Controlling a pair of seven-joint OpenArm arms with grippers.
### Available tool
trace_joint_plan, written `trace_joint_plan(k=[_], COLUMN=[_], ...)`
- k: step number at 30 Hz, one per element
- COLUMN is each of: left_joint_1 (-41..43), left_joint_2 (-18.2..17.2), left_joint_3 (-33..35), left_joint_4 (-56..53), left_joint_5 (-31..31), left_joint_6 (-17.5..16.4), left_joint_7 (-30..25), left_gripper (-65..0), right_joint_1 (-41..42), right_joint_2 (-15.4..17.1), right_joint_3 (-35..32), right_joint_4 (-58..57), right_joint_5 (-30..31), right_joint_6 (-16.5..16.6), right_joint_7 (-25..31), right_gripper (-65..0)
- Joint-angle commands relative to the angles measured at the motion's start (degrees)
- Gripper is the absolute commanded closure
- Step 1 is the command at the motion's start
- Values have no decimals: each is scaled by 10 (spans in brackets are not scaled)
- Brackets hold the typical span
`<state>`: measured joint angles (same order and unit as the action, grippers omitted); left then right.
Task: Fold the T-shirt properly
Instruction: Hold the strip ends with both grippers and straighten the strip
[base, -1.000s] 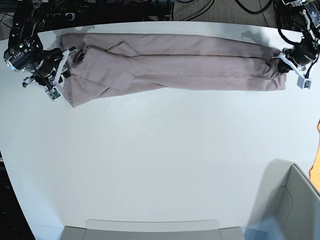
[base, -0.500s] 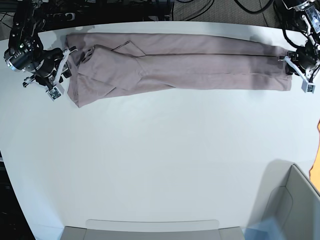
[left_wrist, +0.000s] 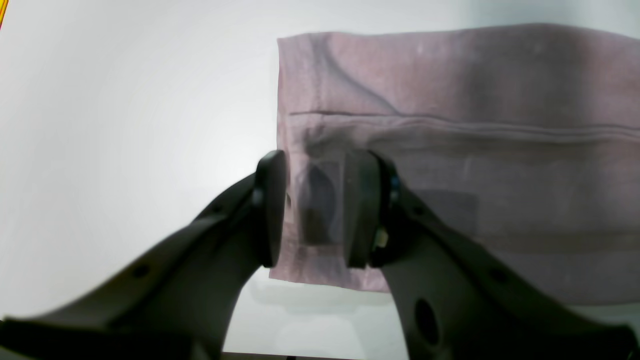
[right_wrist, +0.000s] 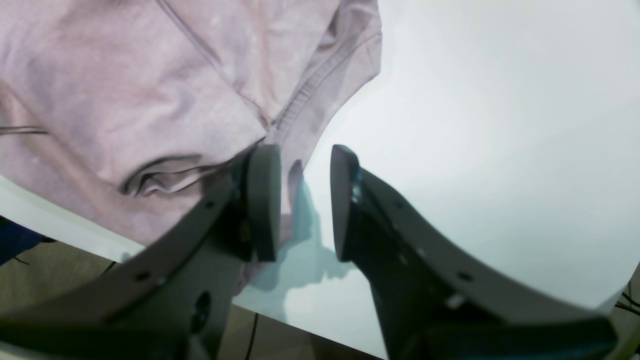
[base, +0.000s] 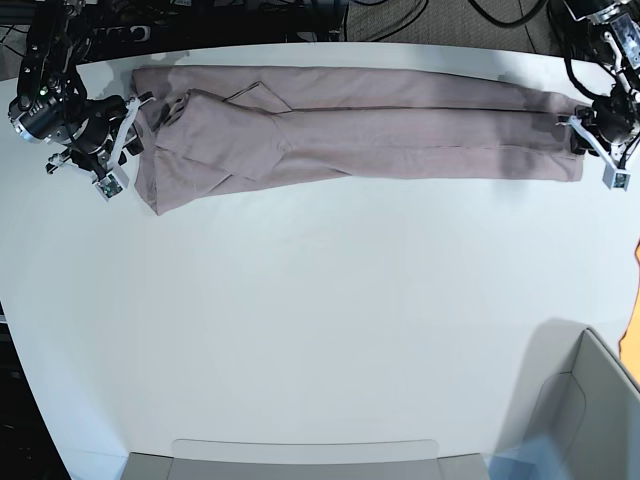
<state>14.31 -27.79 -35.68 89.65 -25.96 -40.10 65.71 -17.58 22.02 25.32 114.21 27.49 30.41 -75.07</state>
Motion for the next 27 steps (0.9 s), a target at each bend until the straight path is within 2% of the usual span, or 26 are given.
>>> trace_joint_plan(k=[1,25,27], left_joint_1=[-2,-5,-6], left_joint_2=[-14,-14,-23], left_joint_3=[-2,-3,-3], left_joint_4=[9,-42,-63], left_joint_5=[-6,-6,-5], left_joint_6=[1,1,1], left_joint_7=[-10,-25,-28], left_gripper=[-186,-188,-188], right_joint_1=[5,12,12], right_joint_2=[8,10,11], right_joint_3=[2,1,1], right_joint_4=[8,8,8], right_joint_5=[4,4,4], right_joint_6=[3,3,3], right_joint_7=[4,2,2], right_gripper=[-179,-179,-179])
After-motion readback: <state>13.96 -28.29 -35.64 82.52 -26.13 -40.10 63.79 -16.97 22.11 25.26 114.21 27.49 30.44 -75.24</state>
